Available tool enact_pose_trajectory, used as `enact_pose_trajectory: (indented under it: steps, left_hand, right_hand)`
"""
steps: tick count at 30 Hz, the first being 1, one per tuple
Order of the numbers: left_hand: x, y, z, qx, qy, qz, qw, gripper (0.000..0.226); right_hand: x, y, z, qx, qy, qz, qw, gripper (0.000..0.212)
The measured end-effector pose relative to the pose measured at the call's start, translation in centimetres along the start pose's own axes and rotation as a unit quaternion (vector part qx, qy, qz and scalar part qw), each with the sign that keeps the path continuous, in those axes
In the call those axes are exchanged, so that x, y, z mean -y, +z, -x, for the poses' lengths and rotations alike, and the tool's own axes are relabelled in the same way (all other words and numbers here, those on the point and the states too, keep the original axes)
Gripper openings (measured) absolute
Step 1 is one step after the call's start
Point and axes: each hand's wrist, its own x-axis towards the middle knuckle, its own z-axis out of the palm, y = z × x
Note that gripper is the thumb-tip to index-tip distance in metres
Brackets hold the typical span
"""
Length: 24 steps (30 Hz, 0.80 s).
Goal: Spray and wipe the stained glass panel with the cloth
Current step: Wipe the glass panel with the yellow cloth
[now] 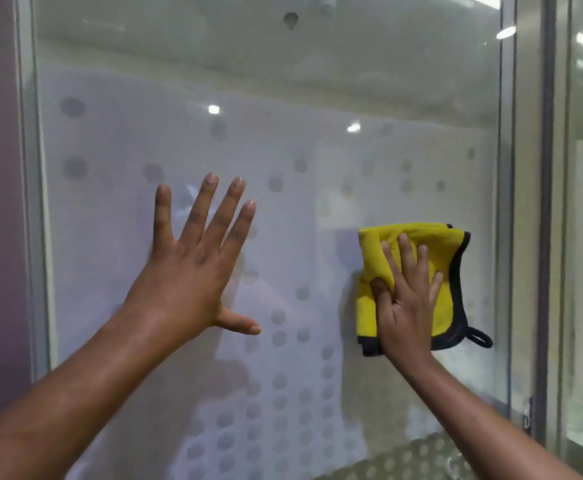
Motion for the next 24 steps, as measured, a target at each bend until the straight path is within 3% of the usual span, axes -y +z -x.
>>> enact_pose_trajectory:
  steps: [4, 8, 15, 20, 24]
  left_hand:
    - [0.1, -0.5, 0.2, 0.004, 0.009, 0.007, 1.000, 0.166]
    - [0.1, -1.0, 0.2, 0.016, 0.003, 0.001, 1.000, 0.166]
    - [-0.1, -1.6, 0.3, 0.033, 0.001, -0.005, 0.999, 0.167]
    - [-0.1, -2.0, 0.3, 0.022, 0.005, 0.002, 1.000, 0.165]
    - [0.1, -1.5, 0.2, 0.018, 0.006, 0.004, 1.000, 0.166]
  right_hand:
    - [6.1, 1.7, -5.9, -0.018, 0.010, -0.005, 1.000, 0.064]
    - [8.8, 3.6, -3.1, 0.005, -0.150, 0.039, 0.988, 0.061]
    - [4.4, 2.7, 4.1, 0.105, -0.323, 0.067, 0.938, 0.055]
    - [7.0, 2.1, -4.3, 0.083, -0.293, 0.075, 0.950, 0.054]
    - [11.1, 2.2, -12.9, 0.016, -0.171, 0.035, 0.985, 0.054]
